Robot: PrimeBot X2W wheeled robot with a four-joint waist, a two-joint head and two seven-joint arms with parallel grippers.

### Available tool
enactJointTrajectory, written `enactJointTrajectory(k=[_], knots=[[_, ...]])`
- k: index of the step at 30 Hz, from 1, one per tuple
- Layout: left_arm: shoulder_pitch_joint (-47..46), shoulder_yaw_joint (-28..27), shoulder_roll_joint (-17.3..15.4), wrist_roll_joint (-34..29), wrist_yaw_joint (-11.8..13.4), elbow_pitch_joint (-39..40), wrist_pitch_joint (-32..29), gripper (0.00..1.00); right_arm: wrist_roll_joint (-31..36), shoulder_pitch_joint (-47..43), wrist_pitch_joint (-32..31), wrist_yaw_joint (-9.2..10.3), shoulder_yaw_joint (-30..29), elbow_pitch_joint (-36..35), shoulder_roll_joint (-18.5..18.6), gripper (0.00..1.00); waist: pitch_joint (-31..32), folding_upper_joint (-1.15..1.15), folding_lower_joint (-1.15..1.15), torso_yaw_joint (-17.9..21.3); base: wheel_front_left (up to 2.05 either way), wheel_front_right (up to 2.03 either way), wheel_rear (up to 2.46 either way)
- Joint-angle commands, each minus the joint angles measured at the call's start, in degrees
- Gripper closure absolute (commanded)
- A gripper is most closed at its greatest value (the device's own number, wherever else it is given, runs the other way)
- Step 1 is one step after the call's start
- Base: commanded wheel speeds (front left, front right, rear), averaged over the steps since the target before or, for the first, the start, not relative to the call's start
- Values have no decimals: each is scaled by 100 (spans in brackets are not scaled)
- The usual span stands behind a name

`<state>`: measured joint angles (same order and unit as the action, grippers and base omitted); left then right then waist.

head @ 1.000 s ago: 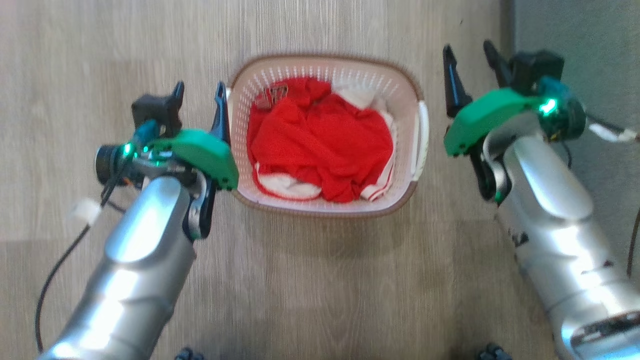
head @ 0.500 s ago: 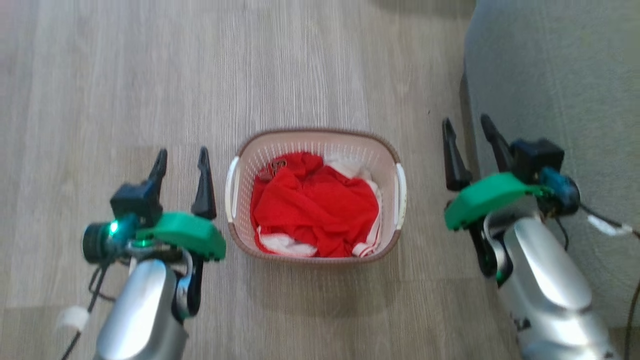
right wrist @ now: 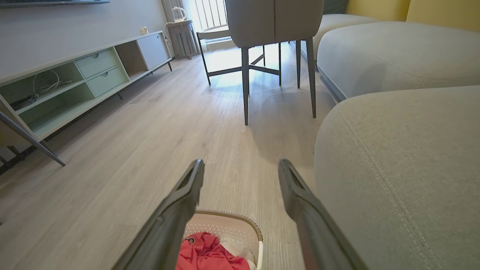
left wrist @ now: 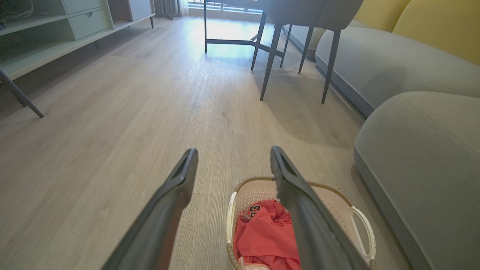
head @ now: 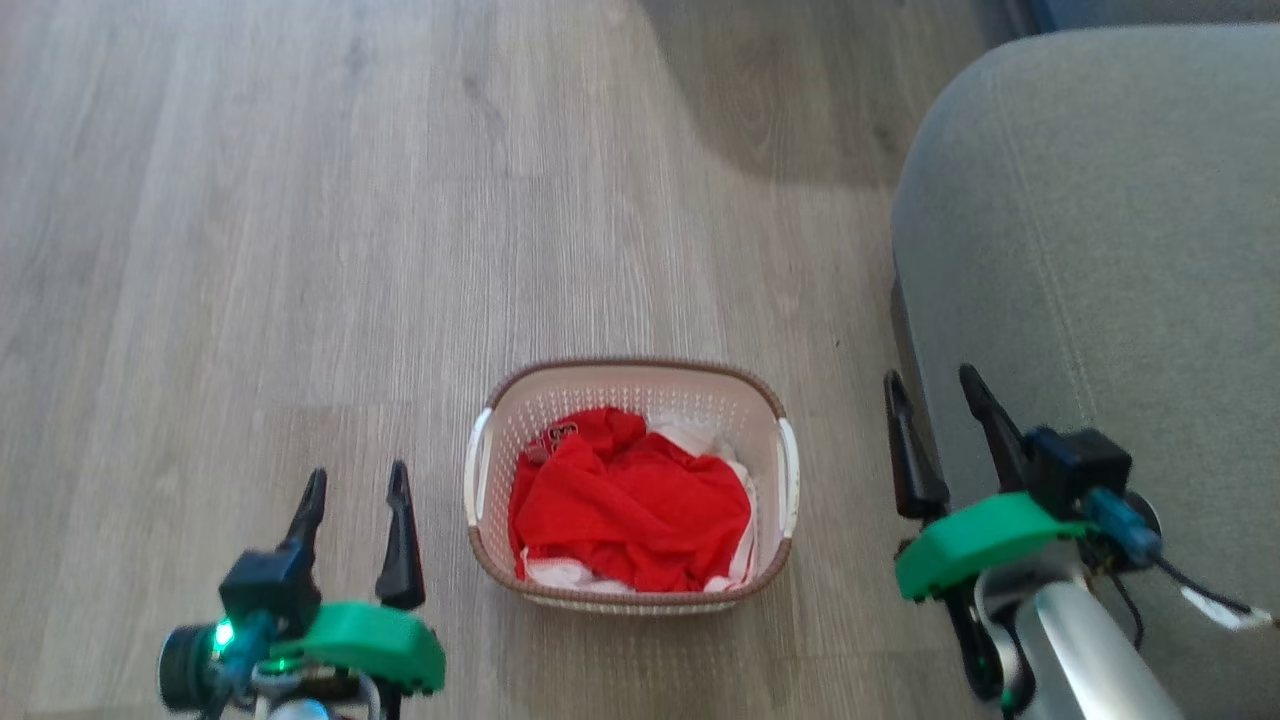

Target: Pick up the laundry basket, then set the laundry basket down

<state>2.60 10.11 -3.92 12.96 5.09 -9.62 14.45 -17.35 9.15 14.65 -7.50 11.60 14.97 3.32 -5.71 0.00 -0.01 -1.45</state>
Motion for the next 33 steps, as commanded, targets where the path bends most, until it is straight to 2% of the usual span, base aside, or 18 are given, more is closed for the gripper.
enactJointTrajectory(k=[1,14,33], knots=[[-82,-248,10,-67,41,246,54,0,55,-15,35,1,85,-238,-45,0,138,0,1,-15,0,0,0],[758,-554,62,-165,48,672,54,0,137,-816,35,1,-126,-728,-45,0,625,0,1,-70,0,0,0],[807,-684,88,-210,-37,698,55,0,130,-937,35,1,-206,-861,-45,0,669,0,1,-4,0,0,0]])
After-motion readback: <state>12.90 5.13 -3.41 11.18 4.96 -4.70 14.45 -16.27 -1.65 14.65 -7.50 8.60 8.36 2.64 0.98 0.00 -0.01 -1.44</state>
